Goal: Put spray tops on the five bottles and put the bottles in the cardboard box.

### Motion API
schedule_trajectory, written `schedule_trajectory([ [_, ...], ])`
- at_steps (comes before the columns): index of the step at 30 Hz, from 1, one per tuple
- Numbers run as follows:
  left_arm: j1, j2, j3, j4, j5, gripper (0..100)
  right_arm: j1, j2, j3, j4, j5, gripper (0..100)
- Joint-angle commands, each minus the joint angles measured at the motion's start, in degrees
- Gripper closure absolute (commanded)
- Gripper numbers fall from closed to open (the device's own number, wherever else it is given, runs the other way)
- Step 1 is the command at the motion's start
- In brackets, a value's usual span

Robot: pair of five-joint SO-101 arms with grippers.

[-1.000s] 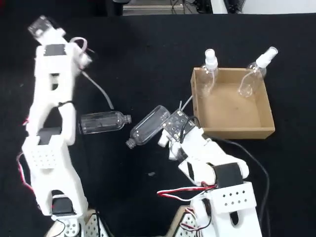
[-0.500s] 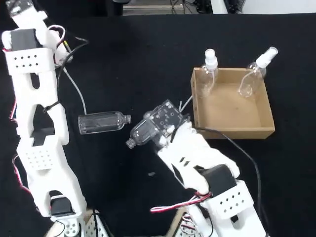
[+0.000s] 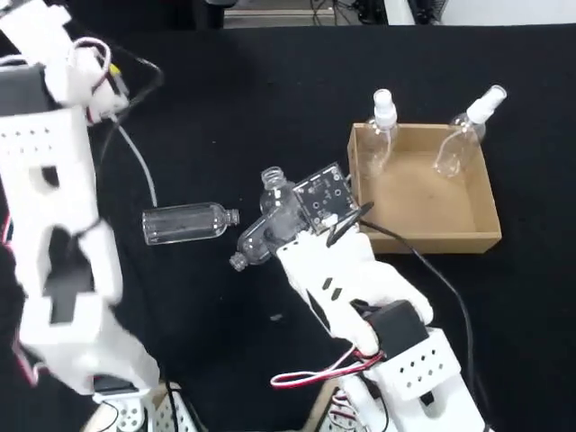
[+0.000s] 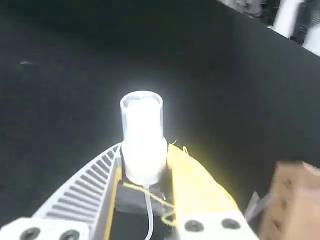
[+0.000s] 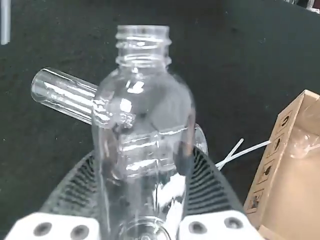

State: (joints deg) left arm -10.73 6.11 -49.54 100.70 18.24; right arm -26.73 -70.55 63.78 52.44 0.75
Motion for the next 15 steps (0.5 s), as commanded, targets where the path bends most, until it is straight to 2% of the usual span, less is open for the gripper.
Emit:
schedule_trajectory([
  [1, 8.04, -20.31, 14.29, -4.75, -0.35, 97, -0.7, -0.84, -0.04, -1.85, -0.53, 98.7],
  [8, 14.46, -37.45, 33.1, -27.6, -0.44, 97, -0.7, -1.01, 6.64, -11.87, -0.44, 98.7],
  [15, 19.74, -47.47, 45.14, -42.11, -0.44, 97, -0.7, -11.91, 12.79, -14.59, -0.53, 98.7],
])
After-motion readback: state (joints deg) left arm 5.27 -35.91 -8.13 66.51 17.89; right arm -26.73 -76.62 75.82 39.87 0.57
